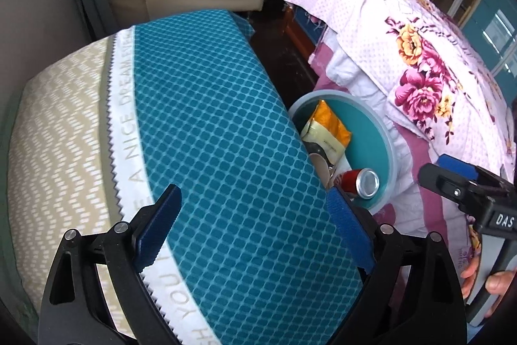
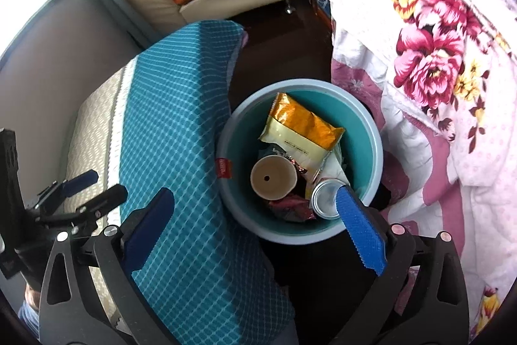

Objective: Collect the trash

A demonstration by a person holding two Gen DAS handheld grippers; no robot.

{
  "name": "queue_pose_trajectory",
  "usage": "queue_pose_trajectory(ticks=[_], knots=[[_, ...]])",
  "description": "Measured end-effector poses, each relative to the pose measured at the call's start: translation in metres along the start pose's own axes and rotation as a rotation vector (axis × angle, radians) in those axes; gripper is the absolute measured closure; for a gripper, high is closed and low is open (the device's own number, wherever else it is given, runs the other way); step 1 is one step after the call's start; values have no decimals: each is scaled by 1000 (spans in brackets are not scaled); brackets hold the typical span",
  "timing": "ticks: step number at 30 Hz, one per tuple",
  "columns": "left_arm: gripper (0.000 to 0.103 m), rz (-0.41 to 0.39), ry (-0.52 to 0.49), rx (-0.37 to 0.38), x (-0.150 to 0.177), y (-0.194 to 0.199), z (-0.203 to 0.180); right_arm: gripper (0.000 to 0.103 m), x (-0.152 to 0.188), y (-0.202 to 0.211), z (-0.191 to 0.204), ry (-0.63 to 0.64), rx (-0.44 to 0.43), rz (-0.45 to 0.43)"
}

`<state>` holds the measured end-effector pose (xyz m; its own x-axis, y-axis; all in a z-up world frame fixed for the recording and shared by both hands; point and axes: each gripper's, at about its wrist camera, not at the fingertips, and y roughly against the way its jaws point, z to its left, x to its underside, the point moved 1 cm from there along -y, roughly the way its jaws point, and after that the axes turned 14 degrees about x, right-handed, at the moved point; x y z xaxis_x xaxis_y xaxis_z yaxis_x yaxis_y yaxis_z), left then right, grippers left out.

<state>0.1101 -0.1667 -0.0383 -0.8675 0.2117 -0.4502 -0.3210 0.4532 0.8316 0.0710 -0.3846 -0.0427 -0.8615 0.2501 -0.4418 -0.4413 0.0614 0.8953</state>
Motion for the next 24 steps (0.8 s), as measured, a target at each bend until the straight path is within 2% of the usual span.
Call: queue_pose_trajectory(ticks=[6, 9, 11, 24], knots=[[10, -14, 16, -13, 13, 23, 4, 7, 17, 24, 19, 57, 59, -74], [4, -19, 2, -35, 21, 33, 4, 7, 25, 35, 24, 74, 65, -101], [4, -21, -13, -52, 26, 39, 3, 7, 33, 43, 26, 79, 68, -117], [4, -43, -6, -39, 56, 60, 0, 7, 68, 77, 31, 89, 92, -152]])
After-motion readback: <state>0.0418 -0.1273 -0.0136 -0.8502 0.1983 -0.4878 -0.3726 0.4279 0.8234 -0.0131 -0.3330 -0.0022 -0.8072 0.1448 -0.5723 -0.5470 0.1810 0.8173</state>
